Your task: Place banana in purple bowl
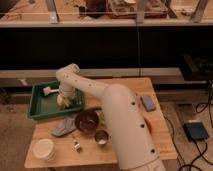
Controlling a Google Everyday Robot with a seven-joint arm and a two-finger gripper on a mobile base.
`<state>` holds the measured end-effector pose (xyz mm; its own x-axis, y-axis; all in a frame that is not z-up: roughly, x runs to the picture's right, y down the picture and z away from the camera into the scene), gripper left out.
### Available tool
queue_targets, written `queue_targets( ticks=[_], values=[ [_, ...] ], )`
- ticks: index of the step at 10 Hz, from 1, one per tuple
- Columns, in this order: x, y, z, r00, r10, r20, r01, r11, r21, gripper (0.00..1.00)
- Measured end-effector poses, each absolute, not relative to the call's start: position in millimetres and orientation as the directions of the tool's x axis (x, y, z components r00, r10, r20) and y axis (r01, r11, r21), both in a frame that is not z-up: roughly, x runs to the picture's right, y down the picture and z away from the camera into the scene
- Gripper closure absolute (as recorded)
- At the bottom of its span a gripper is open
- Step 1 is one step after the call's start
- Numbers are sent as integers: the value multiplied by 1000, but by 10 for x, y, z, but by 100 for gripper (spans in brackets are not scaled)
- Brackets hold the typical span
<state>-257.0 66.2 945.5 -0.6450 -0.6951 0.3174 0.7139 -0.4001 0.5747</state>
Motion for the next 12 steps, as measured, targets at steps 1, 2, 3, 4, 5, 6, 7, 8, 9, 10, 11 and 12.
queue_targets(
  ticks=[1, 2, 3, 4, 5, 6, 7, 8, 9, 10, 11, 12],
  values=[
    [-2583, 719, 9457, -655, -685, 318, 708, -410, 576, 68],
    [-2589, 755, 9457, -662, -678, 318, 703, -417, 576, 78],
    [-2583, 785, 9467, -666, -675, 317, 701, -421, 576, 88],
    [-2567, 796, 9468, -670, -670, 321, 700, -425, 574, 97],
    [-2566, 798, 9467, -670, -669, 322, 700, -425, 574, 100],
    [-2562, 799, 9468, -670, -669, 322, 700, -425, 574, 100],
    [-2561, 802, 9467, -671, -668, 323, 700, -425, 574, 100],
    [-2563, 803, 9466, -671, -668, 323, 700, -425, 574, 100],
    [-2569, 803, 9457, -672, -667, 321, 698, -427, 575, 100],
    [-2562, 802, 9404, -678, -667, 309, 690, -432, 581, 100],
    [-2518, 712, 9299, -675, -687, 269, 680, -438, 588, 100],
    [-2465, 640, 9205, -671, -699, 246, 675, -440, 592, 100]
  ],
)
